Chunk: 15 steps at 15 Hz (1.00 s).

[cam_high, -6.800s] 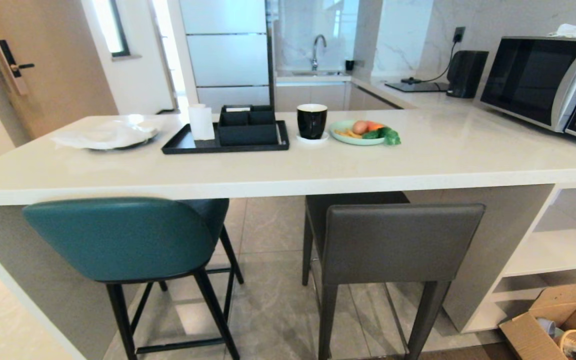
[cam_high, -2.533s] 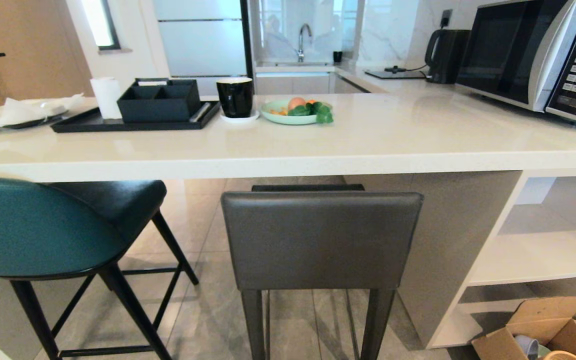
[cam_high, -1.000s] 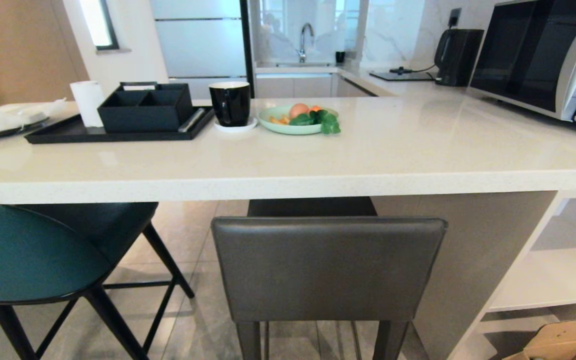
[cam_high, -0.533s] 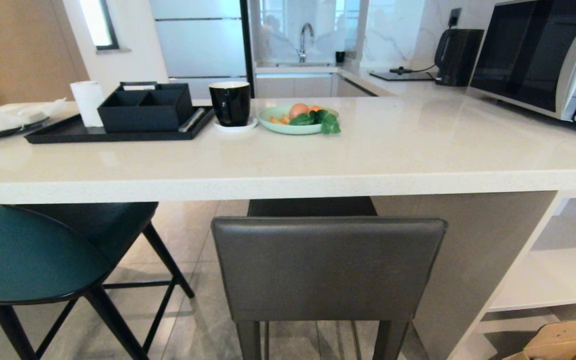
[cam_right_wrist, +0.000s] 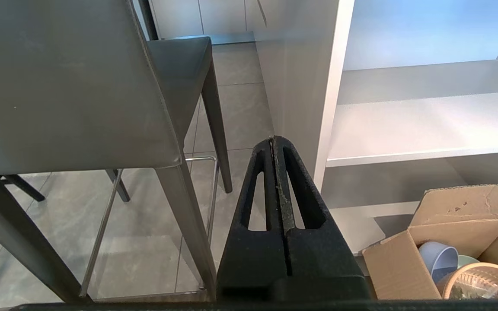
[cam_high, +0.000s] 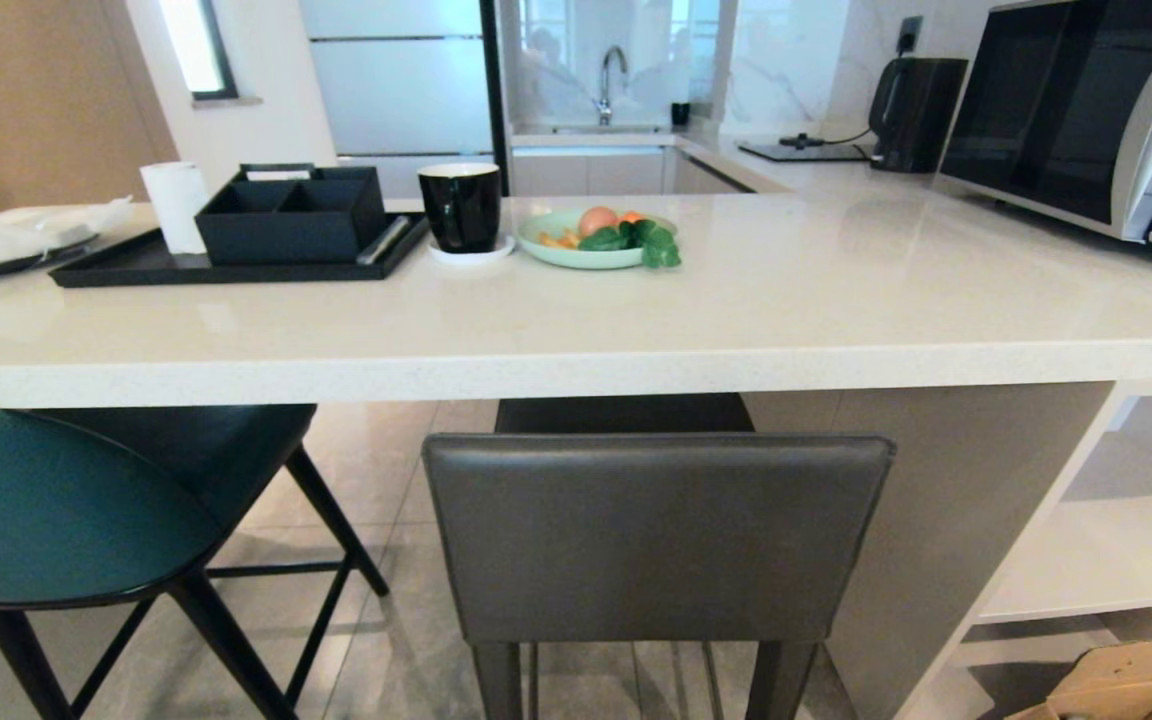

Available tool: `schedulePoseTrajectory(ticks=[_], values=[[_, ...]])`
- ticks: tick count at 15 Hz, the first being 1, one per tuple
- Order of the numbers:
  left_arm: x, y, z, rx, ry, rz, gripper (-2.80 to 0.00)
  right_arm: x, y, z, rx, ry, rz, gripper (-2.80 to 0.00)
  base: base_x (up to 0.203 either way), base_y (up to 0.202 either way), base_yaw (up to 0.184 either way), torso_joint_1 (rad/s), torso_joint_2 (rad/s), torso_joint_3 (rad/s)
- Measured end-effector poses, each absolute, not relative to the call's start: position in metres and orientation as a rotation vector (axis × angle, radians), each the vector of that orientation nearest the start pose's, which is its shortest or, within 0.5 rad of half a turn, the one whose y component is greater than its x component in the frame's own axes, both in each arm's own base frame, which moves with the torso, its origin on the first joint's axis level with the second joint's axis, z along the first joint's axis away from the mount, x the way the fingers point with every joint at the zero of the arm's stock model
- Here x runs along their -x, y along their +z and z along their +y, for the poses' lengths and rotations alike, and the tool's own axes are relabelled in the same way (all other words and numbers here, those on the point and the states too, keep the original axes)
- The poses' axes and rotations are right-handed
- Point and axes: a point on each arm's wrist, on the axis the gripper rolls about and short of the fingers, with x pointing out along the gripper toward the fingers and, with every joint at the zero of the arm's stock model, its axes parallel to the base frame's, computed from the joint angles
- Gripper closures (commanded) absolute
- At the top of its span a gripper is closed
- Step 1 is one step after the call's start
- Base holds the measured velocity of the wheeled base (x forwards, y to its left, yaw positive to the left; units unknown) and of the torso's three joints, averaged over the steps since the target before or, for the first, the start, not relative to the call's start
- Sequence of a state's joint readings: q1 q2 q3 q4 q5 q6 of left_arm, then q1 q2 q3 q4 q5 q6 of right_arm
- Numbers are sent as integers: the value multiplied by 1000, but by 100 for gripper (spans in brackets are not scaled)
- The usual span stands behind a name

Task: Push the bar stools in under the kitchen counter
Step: Pull the gray chair out from under the dining table

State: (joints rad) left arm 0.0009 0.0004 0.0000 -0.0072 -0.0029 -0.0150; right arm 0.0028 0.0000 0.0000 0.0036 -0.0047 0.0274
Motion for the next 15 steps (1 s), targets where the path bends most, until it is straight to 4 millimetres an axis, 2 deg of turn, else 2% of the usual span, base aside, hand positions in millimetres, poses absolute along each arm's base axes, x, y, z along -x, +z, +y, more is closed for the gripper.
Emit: schedulePoseTrajectory(ticks=[15], values=[[23,76,0,16,-2,-7,0,23,75,0,-27,-2,3,0,0,0,0,0,0,0]])
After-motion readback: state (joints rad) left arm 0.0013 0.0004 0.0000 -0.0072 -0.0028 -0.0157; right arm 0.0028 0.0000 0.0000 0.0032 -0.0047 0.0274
